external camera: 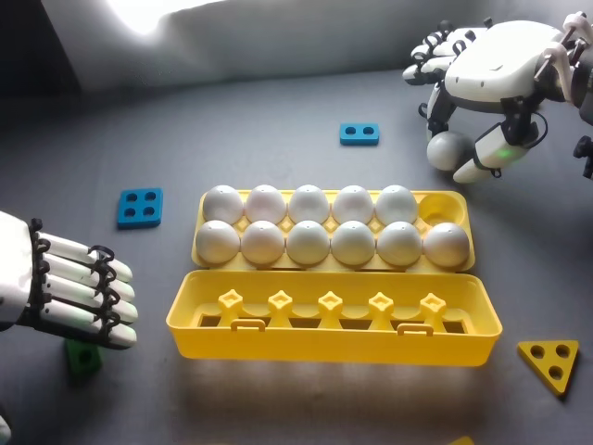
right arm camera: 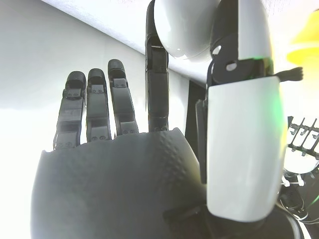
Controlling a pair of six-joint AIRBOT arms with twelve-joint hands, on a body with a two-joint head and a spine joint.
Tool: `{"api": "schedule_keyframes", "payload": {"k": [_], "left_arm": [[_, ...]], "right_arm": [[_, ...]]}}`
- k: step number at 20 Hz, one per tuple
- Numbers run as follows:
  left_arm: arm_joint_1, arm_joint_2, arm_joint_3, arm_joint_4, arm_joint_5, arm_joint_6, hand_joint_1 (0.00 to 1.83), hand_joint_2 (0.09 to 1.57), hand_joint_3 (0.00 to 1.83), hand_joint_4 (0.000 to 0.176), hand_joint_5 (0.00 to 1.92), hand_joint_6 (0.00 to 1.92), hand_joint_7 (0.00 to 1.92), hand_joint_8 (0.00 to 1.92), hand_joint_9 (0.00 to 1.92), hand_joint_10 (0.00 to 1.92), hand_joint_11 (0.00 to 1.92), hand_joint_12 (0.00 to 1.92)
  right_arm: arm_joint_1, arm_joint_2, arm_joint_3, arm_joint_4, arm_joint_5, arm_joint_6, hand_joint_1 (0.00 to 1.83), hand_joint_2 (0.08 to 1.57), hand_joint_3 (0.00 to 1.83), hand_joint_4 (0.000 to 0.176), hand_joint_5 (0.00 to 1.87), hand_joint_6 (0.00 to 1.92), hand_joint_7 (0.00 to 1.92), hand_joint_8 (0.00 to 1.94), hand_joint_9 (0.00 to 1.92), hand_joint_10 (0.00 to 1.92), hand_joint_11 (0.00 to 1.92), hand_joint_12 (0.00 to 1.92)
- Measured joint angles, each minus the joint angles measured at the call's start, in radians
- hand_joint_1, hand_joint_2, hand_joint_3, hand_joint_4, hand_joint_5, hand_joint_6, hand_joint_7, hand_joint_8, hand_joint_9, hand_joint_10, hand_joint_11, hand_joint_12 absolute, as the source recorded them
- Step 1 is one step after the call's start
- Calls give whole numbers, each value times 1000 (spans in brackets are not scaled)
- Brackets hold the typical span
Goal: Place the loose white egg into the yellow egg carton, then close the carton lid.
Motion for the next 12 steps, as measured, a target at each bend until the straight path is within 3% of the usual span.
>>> {"api": "schedule_keyframes", "payload": {"k": [2,4,8,10,12], "left_arm": [[0,0,0,0,0,0,0,1085,6,0,120,3,88,4,54,4,0,117],[0,0,0,0,0,0,0,1077,1,0,149,2,123,2,92,3,0,219],[0,0,0,0,2,-1,0,1086,1,0,124,2,93,3,66,3,0,166],[0,0,0,0,2,-1,0,1080,0,0,151,5,122,5,90,5,0,242],[0,0,0,0,3,-2,0,1074,0,0,131,6,98,6,68,7,0,185]], "right_arm": [[10,0,0,0,-2,-1,1045,1065,2,176,1081,816,209,2,65,3,0,0],[18,0,0,2,0,0,1044,1066,2,176,1077,823,220,5,59,1,0,0],[30,12,-21,-21,-6,3,1048,1063,2,176,1088,804,231,2,74,5,0,0],[44,44,-68,-123,-3,49,1052,1059,0,176,1098,788,234,6,73,2,0,0],[57,76,-112,-240,21,157,1050,1060,0,176,1096,788,245,9,88,7,0,0]]}}
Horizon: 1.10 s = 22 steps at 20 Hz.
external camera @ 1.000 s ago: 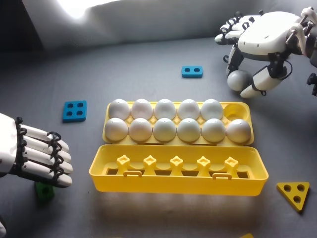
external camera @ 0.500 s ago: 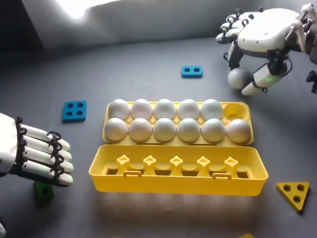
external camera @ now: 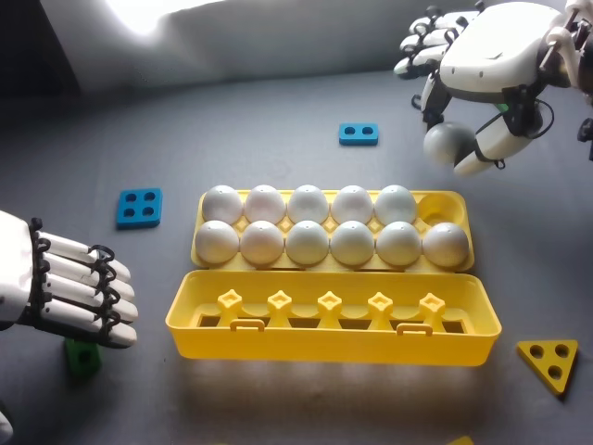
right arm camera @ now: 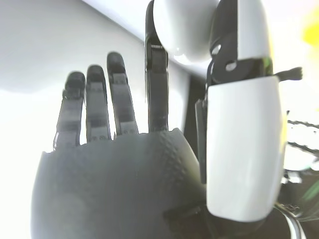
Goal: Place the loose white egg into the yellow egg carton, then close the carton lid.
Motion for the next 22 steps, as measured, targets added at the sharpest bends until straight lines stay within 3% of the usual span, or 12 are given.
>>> {"api": "schedule_keyframes", "payload": {"k": [4,6,8,14,17,18,19,21,22], "left_arm": [[0,0,0,0,3,-2,0,1082,2,0,131,3,97,3,70,5,0,184],[0,0,0,2,3,-2,0,1071,0,0,121,3,79,3,54,4,0,157],[-1,0,0,0,3,-2,0,1069,0,0,164,2,126,5,100,4,0,277],[-1,1,-5,0,4,-2,0,1086,5,0,168,10,139,10,120,10,0,365],[-1,2,-5,2,5,-2,0,1095,3,0,98,0,68,2,50,1,0,135],[3,3,-5,-1,6,-3,0,1094,1,0,111,0,84,0,67,1,0,208],[3,3,-5,0,8,-2,0,1097,2,0,101,3,71,3,49,6,0,143],[3,3,-5,0,10,-2,0,1089,0,0,160,5,133,6,108,7,0,287],[2,3,-5,-3,9,-2,0,1085,0,0,118,4,88,4,69,5,0,189]], "right_arm": [[45,52,-62,-194,42,185,1040,1073,5,176,1062,848,220,8,83,5,0,0],[61,83,-101,-239,63,212,1046,1069,0,176,1078,817,234,8,104,13,0,0],[68,104,-135,-245,58,250,1041,1075,2,176,1061,845,233,4,121,11,0,0],[63,154,-230,-186,35,276,1041,1077,0,176,1060,849,268,5,115,3,0,0],[46,154,-230,-66,13,275,1040,1077,1,176,1058,853,291,7,132,4,0,0],[40,161,-240,-27,0,261,1039,1078,1,176,1056,856,290,6,127,1,0,0],[39,167,-245,-3,-3,260,1029,1089,3,176,1029,900,271,4,112,2,0,0],[26,173,-253,40,1,257,1037,1080,0,176,1053,863,296,6,134,7,0,0],[21,173,-254,49,0,256,1038,1079,0,176,1055,859,288,2,132,5,0,0]]}}
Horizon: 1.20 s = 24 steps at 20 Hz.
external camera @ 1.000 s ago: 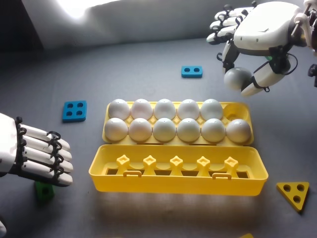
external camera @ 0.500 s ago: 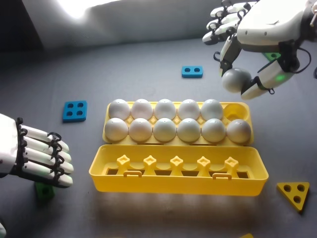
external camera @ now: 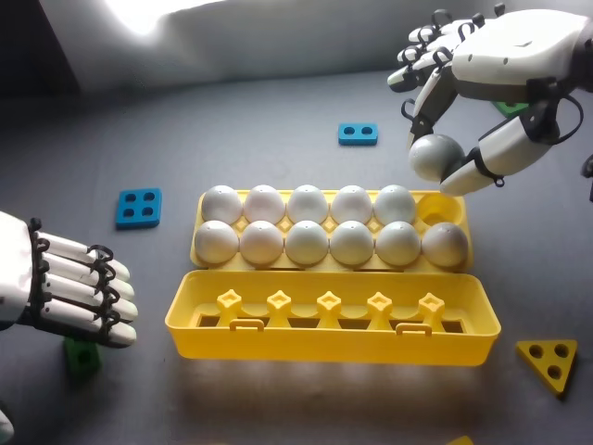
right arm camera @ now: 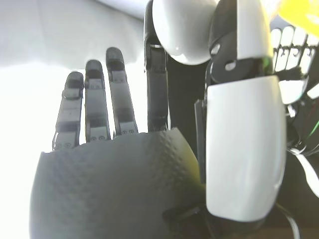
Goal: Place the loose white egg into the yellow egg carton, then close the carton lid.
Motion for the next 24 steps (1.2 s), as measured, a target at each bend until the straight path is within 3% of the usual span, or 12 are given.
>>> {"api": "schedule_keyframes", "payload": {"k": [2,4,10,15,16,17,18,19,24], "left_arm": [[0,0,0,5,1,0,0,1088,0,0,119,4,88,3,68,4,0,193],[0,0,0,4,2,0,0,1087,0,0,100,0,63,1,44,0,0,143],[0,0,0,4,1,0,0,1084,0,0,94,1,65,4,42,5,0,99],[0,0,0,5,2,0,0,1094,2,0,145,6,111,5,88,6,0,242],[0,0,0,4,2,0,0,1098,3,0,151,5,114,4,89,4,0,235],[-2,0,0,3,1,0,0,1090,0,0,130,2,100,2,79,2,0,195],[-2,0,0,2,2,0,0,1084,0,0,133,3,106,4,87,4,0,216],[-2,0,0,3,2,0,0,1085,0,0,142,4,115,4,97,5,0,246],[-2,-2,2,4,2,0,0,1095,1,0,125,1,101,1,86,1,0,223]], "right_arm": [[-9,0,-3,-1,-5,0,1017,1101,6,176,1000,946,272,9,121,9,0,0],[-22,0,-3,0,-5,0,1041,1079,0,176,1057,855,307,6,141,8,0,0],[-68,2,2,-11,-15,-16,1038,1082,0,176,1048,870,311,6,130,9,0,0],[-68,-3,34,-119,1,-19,1044,1081,0,164,1053,862,294,2,132,6,0,0],[-68,-8,44,-135,4,-19,1039,1083,0,170,1045,873,301,2,143,8,0,0],[-68,-10,45,-156,8,-19,1045,1082,0,159,1049,867,320,6,158,10,0,0],[-68,-12,51,-187,18,-19,1038,1083,0,173,1046,871,318,3,163,11,6,2],[-68,-13,51,-223,27,-19,1030,1092,3,175,1023,907,308,3,164,8,0,0],[-59,-14,52,-303,83,-80,1027,1097,0,176,1017,916,315,5,164,4,0,0]]}}
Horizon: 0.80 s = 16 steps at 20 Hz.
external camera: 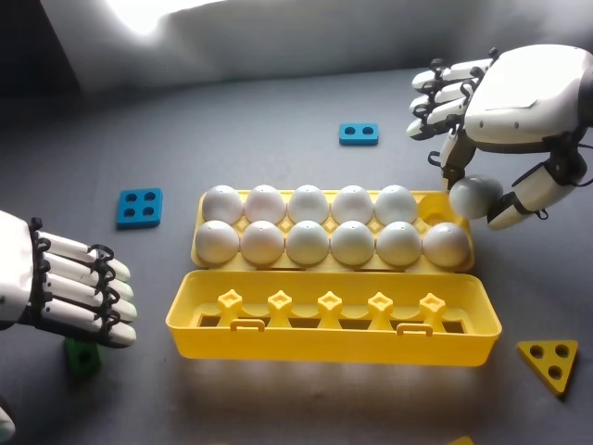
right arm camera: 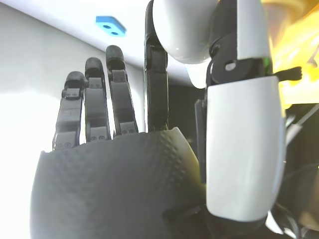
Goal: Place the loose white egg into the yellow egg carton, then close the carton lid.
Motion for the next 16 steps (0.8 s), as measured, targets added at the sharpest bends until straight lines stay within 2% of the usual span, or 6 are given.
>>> {"api": "schedule_keyframes", "payload": {"k": [2,3,4,6,10,16], "left_arm": [[0,0,0,0,0,0,0,1105,4,0,111,0,85,1,69,1,0,193],[0,-1,0,-1,0,0,0,1096,0,0,127,8,96,6,73,3,0,188],[0,-1,0,0,0,0,0,1088,0,0,133,6,108,6,85,5,0,222],[0,-1,0,-1,0,0,0,1101,3,0,119,0,99,0,74,0,0,196],[-4,-1,0,3,0,0,0,1095,0,0,103,2,75,2,57,3,0,156],[-4,-1,0,0,0,-1,0,1103,0,0,116,4,76,5,55,4,0,142]], "right_arm": [[7,-9,4,-6,3,-14,1036,1091,0,167,1029,898,327,6,183,8,0,0],[11,-18,7,-6,2,-13,1057,1075,0,142,1067,837,352,2,195,4,0,0],[18,-26,13,-8,3,-14,1041,1081,2,169,1047,868,347,1,188,2,0,0],[24,-36,19,-8,4,-14,1032,1089,2,176,1028,899,309,0,170,1,0,0],[34,-55,34,-7,0,-14,1015,1111,2,176,982,972,323,4,171,3,2,2],[34,-60,34,-8,-2,-14,1022,1101,1,176,1003,938,327,3,209,8,25,16]]}}
